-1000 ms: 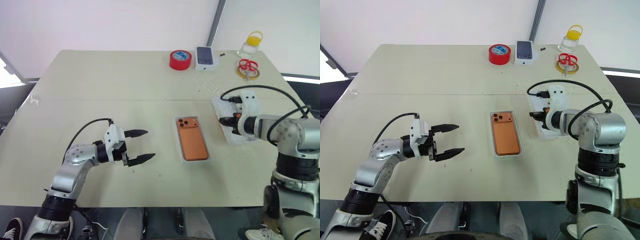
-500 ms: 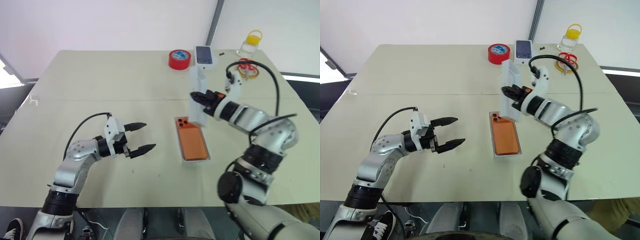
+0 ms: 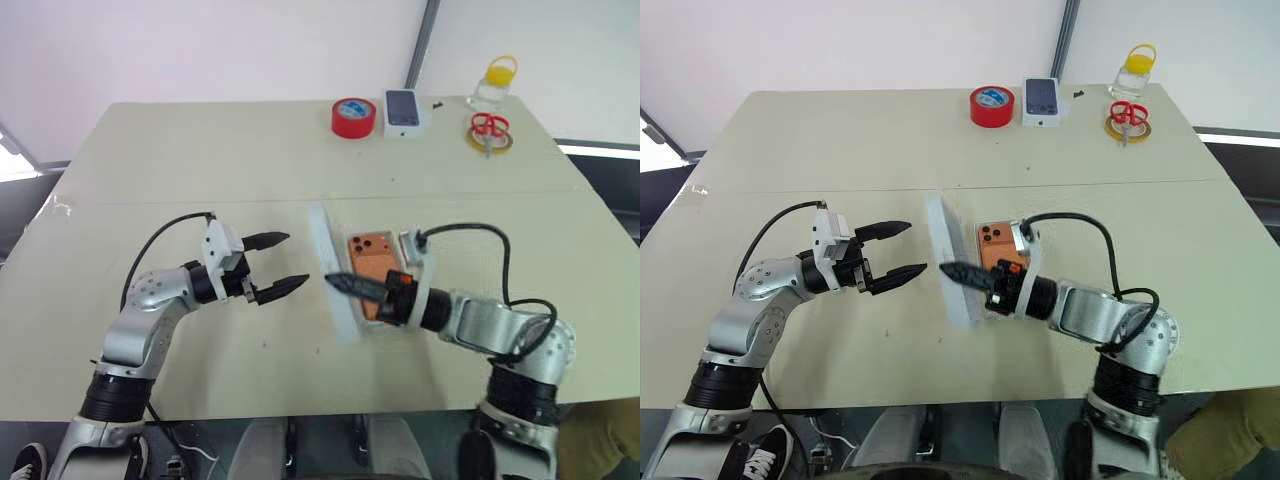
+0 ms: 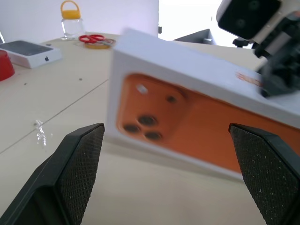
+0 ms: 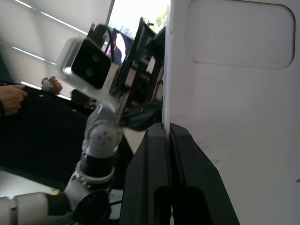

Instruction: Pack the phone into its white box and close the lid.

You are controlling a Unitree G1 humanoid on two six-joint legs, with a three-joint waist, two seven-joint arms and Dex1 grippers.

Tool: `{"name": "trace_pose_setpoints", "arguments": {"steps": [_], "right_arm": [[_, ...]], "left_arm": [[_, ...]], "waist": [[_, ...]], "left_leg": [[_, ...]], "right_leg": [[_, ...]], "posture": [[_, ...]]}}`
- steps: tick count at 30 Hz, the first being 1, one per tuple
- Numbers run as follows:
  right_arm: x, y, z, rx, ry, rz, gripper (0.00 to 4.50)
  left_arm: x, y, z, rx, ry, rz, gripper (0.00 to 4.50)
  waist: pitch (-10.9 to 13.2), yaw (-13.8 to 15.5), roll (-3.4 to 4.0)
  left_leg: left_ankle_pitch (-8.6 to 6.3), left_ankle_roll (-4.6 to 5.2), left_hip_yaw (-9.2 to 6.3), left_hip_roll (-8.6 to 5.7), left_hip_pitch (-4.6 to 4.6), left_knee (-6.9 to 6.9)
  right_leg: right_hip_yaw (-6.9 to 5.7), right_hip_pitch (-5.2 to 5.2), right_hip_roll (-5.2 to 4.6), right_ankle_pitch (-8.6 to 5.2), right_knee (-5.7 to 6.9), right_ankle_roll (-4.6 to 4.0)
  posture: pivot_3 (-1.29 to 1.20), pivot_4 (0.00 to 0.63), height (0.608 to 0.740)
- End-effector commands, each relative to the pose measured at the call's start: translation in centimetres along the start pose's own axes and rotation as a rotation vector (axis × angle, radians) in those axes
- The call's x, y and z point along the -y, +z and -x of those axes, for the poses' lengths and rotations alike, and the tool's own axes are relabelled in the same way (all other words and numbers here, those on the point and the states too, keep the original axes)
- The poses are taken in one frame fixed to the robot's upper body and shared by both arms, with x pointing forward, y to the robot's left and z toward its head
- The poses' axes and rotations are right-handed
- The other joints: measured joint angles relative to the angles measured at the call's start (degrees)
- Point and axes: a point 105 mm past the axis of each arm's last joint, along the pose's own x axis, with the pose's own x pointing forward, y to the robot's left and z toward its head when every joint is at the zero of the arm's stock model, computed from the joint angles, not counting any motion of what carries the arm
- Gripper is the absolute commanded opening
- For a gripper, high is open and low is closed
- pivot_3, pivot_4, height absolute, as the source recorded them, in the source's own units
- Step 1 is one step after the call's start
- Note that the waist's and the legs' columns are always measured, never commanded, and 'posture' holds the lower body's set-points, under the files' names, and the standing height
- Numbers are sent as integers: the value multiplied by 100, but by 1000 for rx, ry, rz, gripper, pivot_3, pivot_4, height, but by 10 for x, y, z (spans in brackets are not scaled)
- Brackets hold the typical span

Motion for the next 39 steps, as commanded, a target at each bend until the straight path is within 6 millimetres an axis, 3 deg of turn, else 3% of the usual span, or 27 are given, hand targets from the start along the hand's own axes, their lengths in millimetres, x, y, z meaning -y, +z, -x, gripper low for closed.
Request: {"name": "trace_pose_setpoints", "arguments": {"steps": [1, 3, 7, 11, 12, 13, 20, 23, 28, 32, 35, 39], "right_arm": [[-23, 4, -6, 29, 88, -17, 39], [-22, 4, -8, 36, 81, -33, 39], [12, 18, -10, 98, -58, -151, 39], [28, 25, -11, 99, -106, -167, 39], [33, 26, -10, 100, -116, -182, 0], [39, 26, -9, 99, -140, -181, 0], [55, 48, 0, 189, -183, -182, 0], [61, 46, 1, 182, -210, -154, 0], [72, 35, 6, 150, -283, -82, 0], [84, 57, 22, 263, -350, -63, 0], [85, 59, 30, 266, -351, -58, 0], [90, 71, 53, 299, -432, 20, 1508]], "left_arm": [[5, 15, 2, 45, -20, -33, 4500], [7, 15, 2, 48, -28, -28, 4500], [18, 5, -1, 21, -51, -4, 4500], [23, -13, -6, -22, -37, 55, 4500], [24, -18, -8, -33, -41, 73, 3946], [24, -21, -12, -34, -32, 74, 3680], [12, -27, -32, 6, 40, 64, 110], [2, -29, -46, 14, 108, 18, 48], [3, -35, -60, 10, 112, 20, 48], [11, -41, -65, -3, 76, 40, 48], [16, -49, -70, -22, 56, 49, 48], [25, -55, -86, -9, 27, 80, 0]], "waist": [[1, 0, -3], [1, 12, -3], [1, 30, -3], [1, 54, -3], [0, 54, -5], [0, 55, -5], [-3, 60, -9], [-5, 67, -8], [-18, 72, -17], [-23, 100, -24], [-26, 190, -28], [-28, 212, -30]], "left_leg": [[0, 0, -2, 6, 0, 0], [0, 0, -4, 10, 0, -1], [0, 0, -3, 11, -1, 0], [0, 0, 0, 8, -3, 4], [0, 0, -1, 8, -3, 5], [0, 0, -1, 8, -2, 5], [0, 1, -2, 8, 1, 8], [0, 1, -2, 8, 3, 9], [0, 1, -3, 8, 4, 9], [0, 1, -3, 8, 12, 10], [0, 1, -3, 7, 16, 13], [0, 1, -4, 1, 14, 17]], "right_leg": [[0, 0, 8, 0, 0, 2], [-1, -1, 15, 1, 0, 8], [0, -1, 16, 9, 0, 20], [1, 0, 10, 0, -1, 4], [1, 0, 10, 0, -1, 4], [1, 1, 11, 0, -1, 4], [-1, 4, 11, 4, 2, 8], [-1, 7, 11, 8, 1, 17], [-2, 10, 11, 10, 1, 20], [-3, 18, 9, 10, 1, 19], [-3, 25, 6, 2, -1, 6], [-5, 26, -2, 2, -3, 6]], "posture": [[0, 150, 740], [0, 150, 740], [0, 150, 740], [0, 150, 740], [0, 150, 740], [0, 150, 740], [0, 150, 740], [0, 150, 740], [0, 150, 740], [0, 150, 740], [0, 150, 740], [0, 150, 740]]}}
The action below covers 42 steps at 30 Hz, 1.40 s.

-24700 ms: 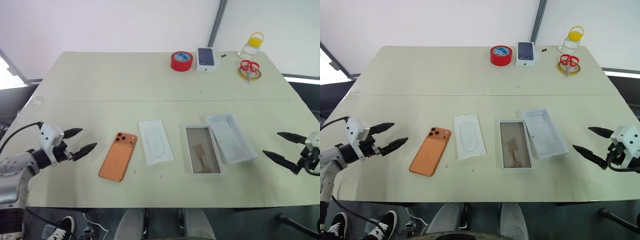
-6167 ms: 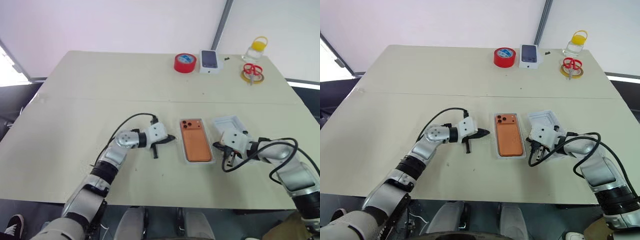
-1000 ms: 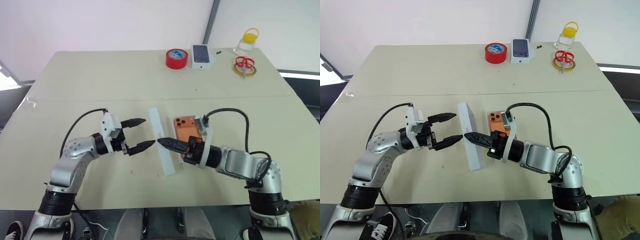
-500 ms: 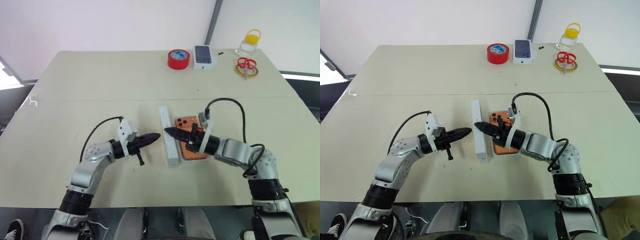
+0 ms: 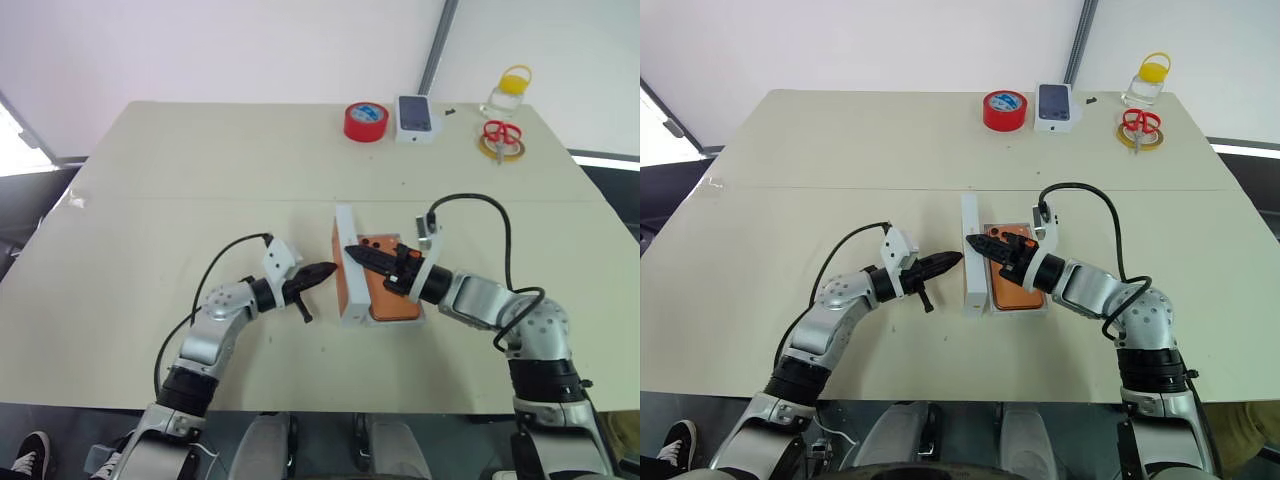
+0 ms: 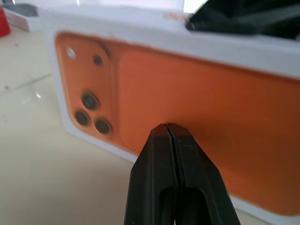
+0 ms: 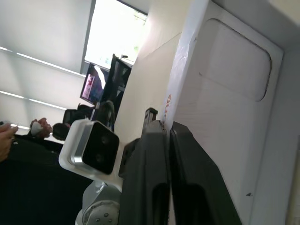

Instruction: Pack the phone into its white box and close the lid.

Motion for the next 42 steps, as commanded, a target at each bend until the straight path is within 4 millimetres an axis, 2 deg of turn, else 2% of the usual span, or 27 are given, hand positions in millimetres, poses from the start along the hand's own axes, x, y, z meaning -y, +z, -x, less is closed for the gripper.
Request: {"name": "trace_pose_setpoints", "arguments": {"steps": [1, 5, 6, 10, 13, 17, 20, 21, 23, 25, 28, 32, 37, 42], "right_arm": [[42, 23, 32, 55, -245, 98, 2077], [41, 31, 55, -11, -281, 292, 4121], [42, 35, 61, -27, -297, 365, 4480], [39, 67, 70, 66, -334, 488, 4480], [35, 72, 63, 83, -336, 591, 3588], [34, 72, 51, 88, -382, 809, 1637], [38, 67, 48, 51, -398, 908, 94], [40, 64, 49, 30, -409, 944, 36], [46, 53, 51, -25, -399, 940, 36], [49, 49, 53, -48, -402, 952, 36], [48, 45, 54, -78, -393, 985, 36], [42, 43, 52, -79, -362, 1003, 36], [38, 43, 53, -65, -352, 981, 36], [36, 38, 54, -76, -336, 995, 36]], "left_arm": [[13, 4, -20, 34, -53, -5, 0], [19, 10, -37, 78, -59, 7, 0], [20, 11, -41, 85, -60, 2, 0], [21, 15, -43, 102, -58, 3, 0], [17, 18, -38, 111, -49, 6, 0], [6, 27, -28, 111, -23, -31, 0], [-4, 27, -20, 79, 6, -60, 0], [-9, 22, -17, 37, 19, -96, 0], [-31, 9, -9, -57, 99, -135, 0], [-39, 2, -8, -95, 122, -135, 0], [-29, -7, -17, -124, 60, -116, 0], [-14, -4, -29, -100, -9, -50, 0], [-4, -6, -36, -106, -47, -19, 0], [-1, 10, -39, -34, -42, -14, 0]], "waist": [[0, 12, 0], [3, -6, -2], [4, -21, -1], [6, -60, -1], [6, -26, -1], [8, -29, 2], [8, -16, 3], [8, -10, 3], [8, -2, 2], [9, -10, 1], [9, -13, 1], [9, -8, 1], [9, -13, 1], [9, -10, 0]], "left_leg": [[0, 0, 0, -3, -2, 0], [-2, 3, 2, -8, -16, 1], [-4, 6, 4, -8, -19, 0], [-10, 17, 8, 4, -15, -2], [-10, 17, -2, 10, -13, -2], [-10, 17, -4, 12, -15, -2], [-9, 17, -1, 4, -20, -2], [-9, 17, -2, 1, -20, -2], [-9, 17, -1, -2, -21, -1], [-9, 17, -2, -4, -21, -1], [-9, 16, 0, -4, -21, -1], [-9, 16, 0, -5, -20, -1], [-9, 16, -2, -4, -19, -1], [-9, 16, -3, -4, -18, -1]], "right_leg": [[0, 0, -2, 0, -2, 0], [-3, -6, -5, 1, -12, 3], [-3, -11, -5, 7, -11, 15], [-1, -16, 10, 10, -9, 25], [-4, -17, 22, 9, -5, 23], [-4, -17, 26, 9, -6, 23], [-3, -21, 15, 10, -7, 23], [-3, -21, 11, 10, -7, 23], [-3, -20, 9, 10, -9, 23], [-3, -19, 8, 10, -10, 23], [-3, -19, 7, 10, -10, 22], [-3, -18, 5, 10, -10, 22], [-3, -18, 5, 10, -7, 23], [-4, -17, 5, 10, -7, 22]], "posture": [[0, 150, 740], [0, 150, 740], [0, 150, 740], [0, 150, 740], [0, 150, 740], [0, 150, 740], [0, 150, 740], [0, 150, 740], [0, 150, 740], [0, 150, 740], [0, 150, 740], [0, 150, 740], [0, 150, 740], [0, 150, 740]]}}
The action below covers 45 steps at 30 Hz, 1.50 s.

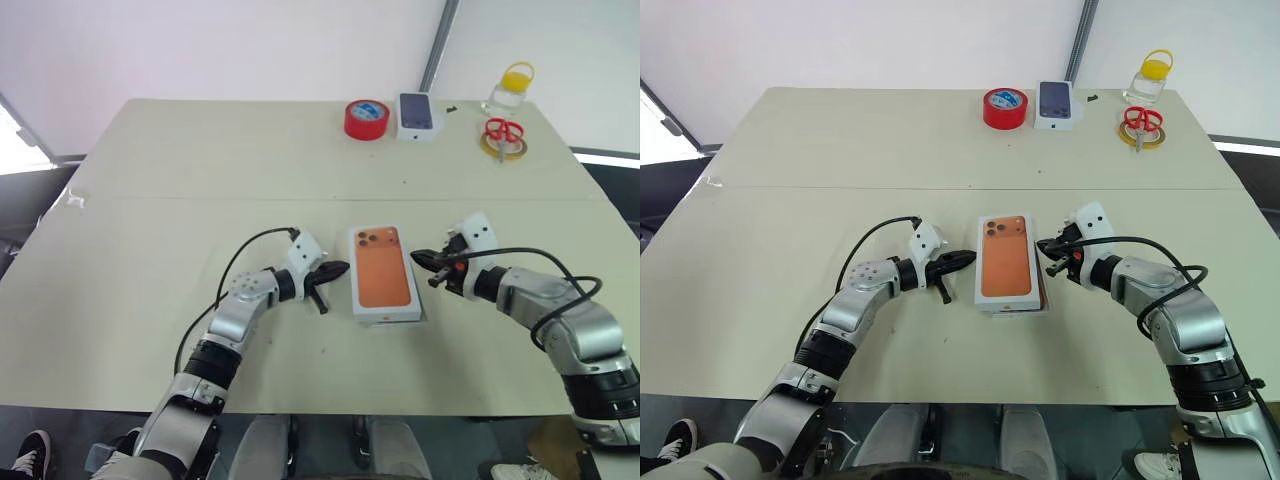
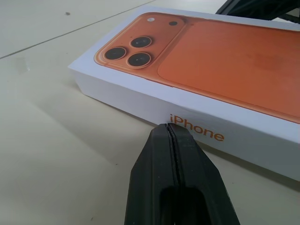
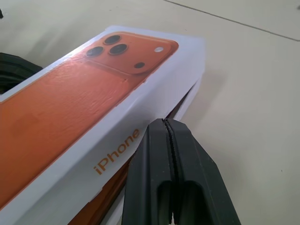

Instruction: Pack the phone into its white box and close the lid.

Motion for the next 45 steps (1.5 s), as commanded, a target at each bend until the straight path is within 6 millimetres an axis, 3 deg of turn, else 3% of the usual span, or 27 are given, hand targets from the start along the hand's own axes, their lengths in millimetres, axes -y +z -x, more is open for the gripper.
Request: {"name": "trace_pose_setpoints", "arguments": {"steps": [1, 13, 27, 31, 35, 38, 41, 43, 45], "right_arm": [[-3, 10, 7, 41, 9, 26, 36], [-1, -1, 18, -1, 19, 45, 36], [-13, -12, 27, -41, 92, 77, 36], [3, -17, 33, -82, 40, 138, 36], [24, -1, 38, -24, -32, 126, 36], [27, 22, 39, 88, -26, 66, 36], [8, 46, 38, 231, 89, -16, 36], [-9, 48, 38, 242, 187, -48, 36], [-30, 33, 37, 165, 282, -51, 36]], "left_arm": [[8, 17, -2, 56, -31, -34, 0], [25, 9, -1, 17, -87, -38, 0], [23, 8, 7, 6, -87, -65, 0], [22, 10, 16, 4, -101, -76, 0], [6, 30, 21, 72, -60, -55, 0], [-6, 61, 12, 172, -22, -26, 0], [-8, 83, -11, 227, -28, -22, 0], [-12, 81, -27, 195, -8, -22, 0], [-14, 70, -42, 138, 15, -18, 0]], "waist": [[0, -6, 0], [0, -6, 0], [0, -8, 0], [0, -11, 0], [0, -10, 0], [2, 4, -3], [3, 25, -6], [2, 56, -6], [2, 101, -5]], "left_leg": [[0, 0, 0, 0, -1, 0], [0, 0, 0, 0, 1, 1], [0, 0, 0, 0, 1, 1], [0, 0, 1, 0, 2, 2], [0, 0, 1, 1, 3, 2], [1, -1, 1, 0, 2, 5], [1, -1, -3, -1, 2, 9], [0, -1, -3, -4, 3, 9], [0, 1, 0, -6, 3, 8]], "right_leg": [[0, 0, 0, 0, -1, 0], [0, 0, 1, -1, 1, -2], [1, 0, 1, -1, 1, -2], [1, 0, 2, -1, 2, -3], [2, 0, 2, -2, 4, -5], [2, 0, 2, 0, 5, -4], [-1, 7, 3, 2, 4, -1], [-2, 11, 2, 3, 2, 3], [-1, 11, 2, 7, 1, 9]], "posture": [[0, 150, 740], [0, 150, 740], [0, 150, 740], [0, 150, 740], [0, 150, 740], [0, 150, 740], [0, 150, 740], [0, 150, 740], [0, 150, 740]]}}
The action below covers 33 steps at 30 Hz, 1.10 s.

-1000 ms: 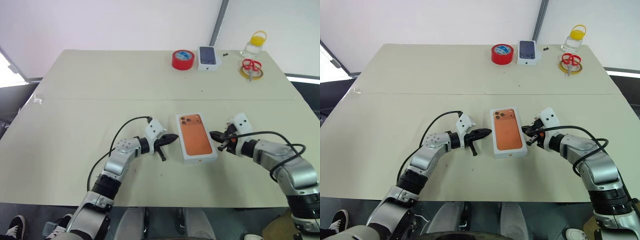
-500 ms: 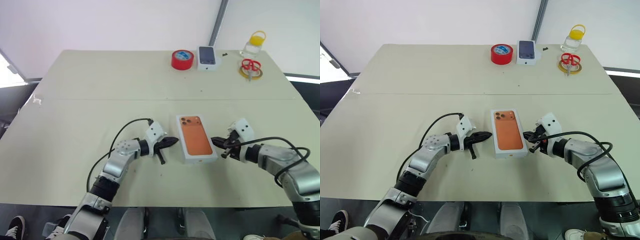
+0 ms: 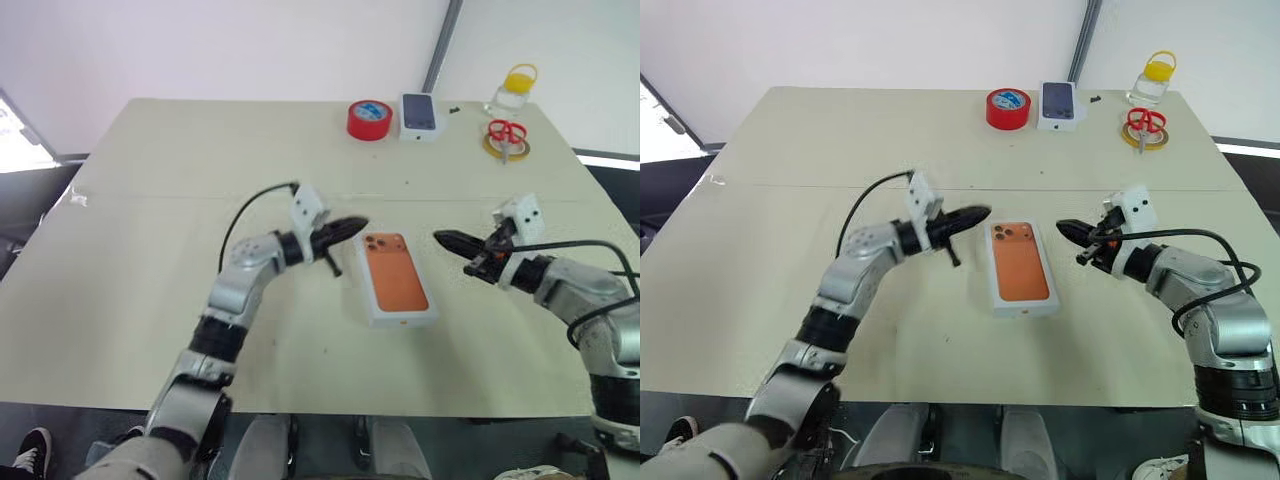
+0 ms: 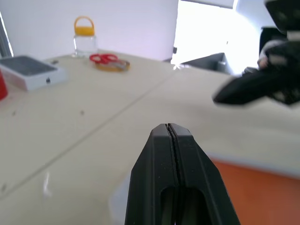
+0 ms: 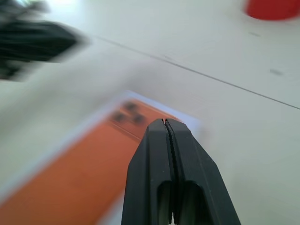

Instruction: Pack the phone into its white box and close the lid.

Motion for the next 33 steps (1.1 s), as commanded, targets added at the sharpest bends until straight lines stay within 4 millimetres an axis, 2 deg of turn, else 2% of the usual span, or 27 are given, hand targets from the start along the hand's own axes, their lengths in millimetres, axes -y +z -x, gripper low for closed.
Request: {"name": "trace_pose_setpoints", "arguments": {"steps": [1, 4, 7, 9, 12, 14, 16, 17, 19, 20, 23, 25, 27, 29, 31, 33], "right_arm": [[-34, -15, 1, -86, 152, 8, 36], [-48, -44, 5, -228, 195, 81, 36], [-51, -70, 11, -331, 190, 131, 36], [-52, -81, 14, -375, 194, 173, 36], [-48, -85, 15, -391, 184, 212, 36], [-44, -81, 11, -369, 163, 208, 36], [-36, -71, 3, -310, 120, 191, 36], [-33, -64, -1, -276, 108, 151, 11], [-30, -50, -4, -212, 102, 49, 564], [-28, -43, -4, -186, 100, 65, 884], [-20, -30, -1, -146, 73, 103, 2375], [-9, -20, 8, -124, 29, 159, 3431], [-1, -14, 15, -118, 2, 194, 4387], [5, -13, 23, -146, -2, 226, 4457], [13, -12, 32, -165, -21, 257, 4457], [18, -10, 39, -171, -28, 252, 4457]], "left_arm": [[-4, -31, -12, -113, 43, 6, 0], [6, -49, -16, -168, -4, 13, 0], [20, -88, -6, -327, -76, 15, 0], [26, -107, 4, -402, -115, 6, 0], [24, -111, 10, -410, -97, 29, 0], [21, -108, 11, -394, -83, 70, 0], [14, -102, 11, -359, -46, 101, 0], [12, -97, 11, -334, -38, 120, 258], [7, -84, 10, -274, -23, 103, 785], [4, -70, 12, -222, -20, 87, 1240], [0, -39, 18, -123, -23, 71, 2724], [-6, -14, 41, -85, -20, 11, 3730], [-7, -6, 60, -88, -17, -5, 3748], [-10, 0, 82, -88, -2, 56, 3748], [-16, 3, 105, -92, 32, 22, 3748], [-24, -2, 125, -149, 87, -8, 3748]], "waist": [[0, 39, 0], [1, 46, -1], [-2, 56, -1], [-15, 61, -12], [-33, 66, -34], [-36, 57, -41], [-39, 54, -48], [-40, 47, -48], [-39, 50, -47], [-38, 51, -45], [-34, 52, -44], [-33, 44, -41], [-30, 41, -32], [-31, 49, -29], [-31, 50, -28], [-30, 56, -29]], "left_leg": [[-1, 2, 0, -1, 0, -1], [-5, 8, 1, 0, 0, -3], [-5, 8, 3, 1, -1, -2], [-5, 8, 3, 1, 7, -1], [-5, 7, 0, 4, 42, -1], [-7, 6, -4, 9, 91, -3], [-8, 5, -5, 10, 98, -5], [-8, 5, -6, 11, 98, -5], [-8, 6, -6, 11, 94, -5], [-7, 6, -5, 11, 91, -5], [-7, 6, -5, 10, 75, -10], [-7, 6, -4, 11, 41, -10], [-2, 0, -3, 10, -1, -8], [-1, -1, -2, 9, -1, -8], [-2, -1, -1, 8, 0, -9], [-2, 0, -1, 6, 0, -8]], "right_leg": [[-1, 0, 1, 0, -1, 0], [-2, -4, 2, -1, 0, 1], [-1, -6, 1, -1, 0, 1], [-1, 3, 1, -2, -1, -1], [-2, 41, 0, -17, -3, -19], [-5, 91, 0, -38, -12, 9], [-6, 101, -1, -41, -17, 12], [-6, 100, -1, -40, -17, 12], [-5, 93, -2, -38, -14, 12], [-4, 88, -2, -36, -9, 10], [-2, 67, -2, -20, -2, -6], [0, 29, 0, -12, 4, 4], [3, -17, 1, -5, 11, 4], [3, -16, 0, -5, 11, 3], [3, -14, -1, -5, 7, 2], [3, -10, -3, -17, 3, -17]], "posture": [[0, 150, 740], [0, 150, 740], [0, 150, 740], [0, 150, 740], [0, 150, 740], [0, 150, 740], [0, 150, 740], [0, 150, 740], [0, 150, 740], [0, 150, 740], [0, 150, 740], [0, 150, 740], [0, 150, 740], [0, 150, 740], [0, 150, 740], [0, 150, 740]]}}
